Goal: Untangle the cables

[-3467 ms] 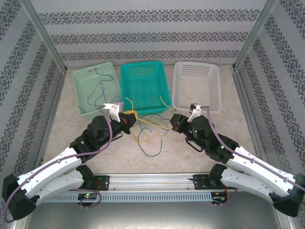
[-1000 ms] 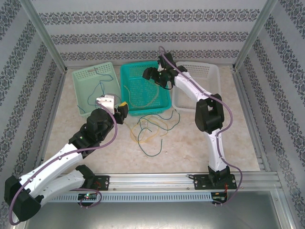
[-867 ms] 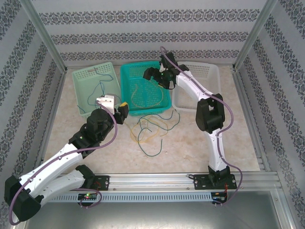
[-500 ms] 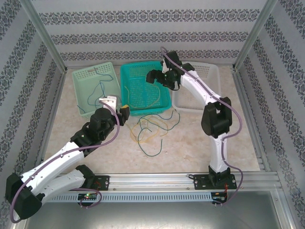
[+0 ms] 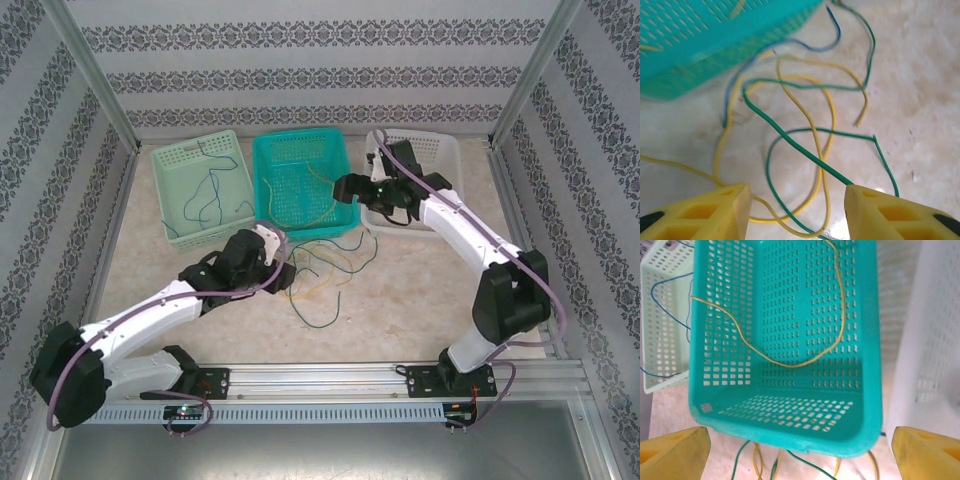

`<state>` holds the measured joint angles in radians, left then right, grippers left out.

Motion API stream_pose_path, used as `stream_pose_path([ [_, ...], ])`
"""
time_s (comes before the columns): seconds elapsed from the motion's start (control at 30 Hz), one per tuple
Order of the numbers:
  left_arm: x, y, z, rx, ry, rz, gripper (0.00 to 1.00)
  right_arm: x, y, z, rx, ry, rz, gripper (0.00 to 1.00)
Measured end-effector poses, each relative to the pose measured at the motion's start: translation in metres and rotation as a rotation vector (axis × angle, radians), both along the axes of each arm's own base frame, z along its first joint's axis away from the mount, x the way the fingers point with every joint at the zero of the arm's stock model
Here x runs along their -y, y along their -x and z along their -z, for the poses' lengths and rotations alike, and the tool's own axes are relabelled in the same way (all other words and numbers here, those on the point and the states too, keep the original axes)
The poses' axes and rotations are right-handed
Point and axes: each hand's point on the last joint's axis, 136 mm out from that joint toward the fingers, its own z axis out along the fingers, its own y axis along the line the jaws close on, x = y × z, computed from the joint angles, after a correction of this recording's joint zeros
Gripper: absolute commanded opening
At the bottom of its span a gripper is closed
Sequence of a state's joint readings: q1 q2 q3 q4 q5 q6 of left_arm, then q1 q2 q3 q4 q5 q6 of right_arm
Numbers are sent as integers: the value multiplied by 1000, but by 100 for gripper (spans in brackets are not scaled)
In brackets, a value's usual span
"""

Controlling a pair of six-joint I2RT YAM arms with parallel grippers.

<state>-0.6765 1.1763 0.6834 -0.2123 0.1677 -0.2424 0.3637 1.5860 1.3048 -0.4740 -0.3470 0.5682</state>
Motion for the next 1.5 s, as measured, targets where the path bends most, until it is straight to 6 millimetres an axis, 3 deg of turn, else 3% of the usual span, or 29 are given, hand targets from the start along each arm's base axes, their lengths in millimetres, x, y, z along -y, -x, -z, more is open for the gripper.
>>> stream_pose_path([
  [0.13, 14, 10, 32, -106, -56, 63, 47, 5, 8, -12, 34, -18, 12, 95],
  [0.3, 19, 19, 50, -172, -78, 96, 47, 19, 12, -32, 98, -49, 53, 96],
  [0.47, 24, 19, 56, -204, -93, 108, 47, 34, 14, -23, 88, -49, 96, 96],
  [0.57, 27, 16, 63, -227, -108, 101, 41, 38, 16, -15, 69, -45, 108, 97],
  [0.77, 27, 8, 76, -260, -165, 68, 1, 43, 16, -19, 76, -54, 126, 97],
  [0.87, 24, 3, 64, -219, -178, 53, 0, 45, 18, -24, 89, -58, 130, 96],
  [1.0, 22, -1, 23, -141, -146, 46, 0, 43, 24, -25, 98, -62, 121, 94],
  [1.13, 32, -8, -16, -99, -100, 62, 0, 28, 37, -14, 86, -61, 69, 93],
  [1.3, 37, -9, -35, -84, -83, 85, 0, 20, 54, 3, 65, -65, 35, 93],
  [1.5, 38, -11, -64, -49, -84, 107, 0, 18, 57, -16, 141, -111, 18, 93],
])
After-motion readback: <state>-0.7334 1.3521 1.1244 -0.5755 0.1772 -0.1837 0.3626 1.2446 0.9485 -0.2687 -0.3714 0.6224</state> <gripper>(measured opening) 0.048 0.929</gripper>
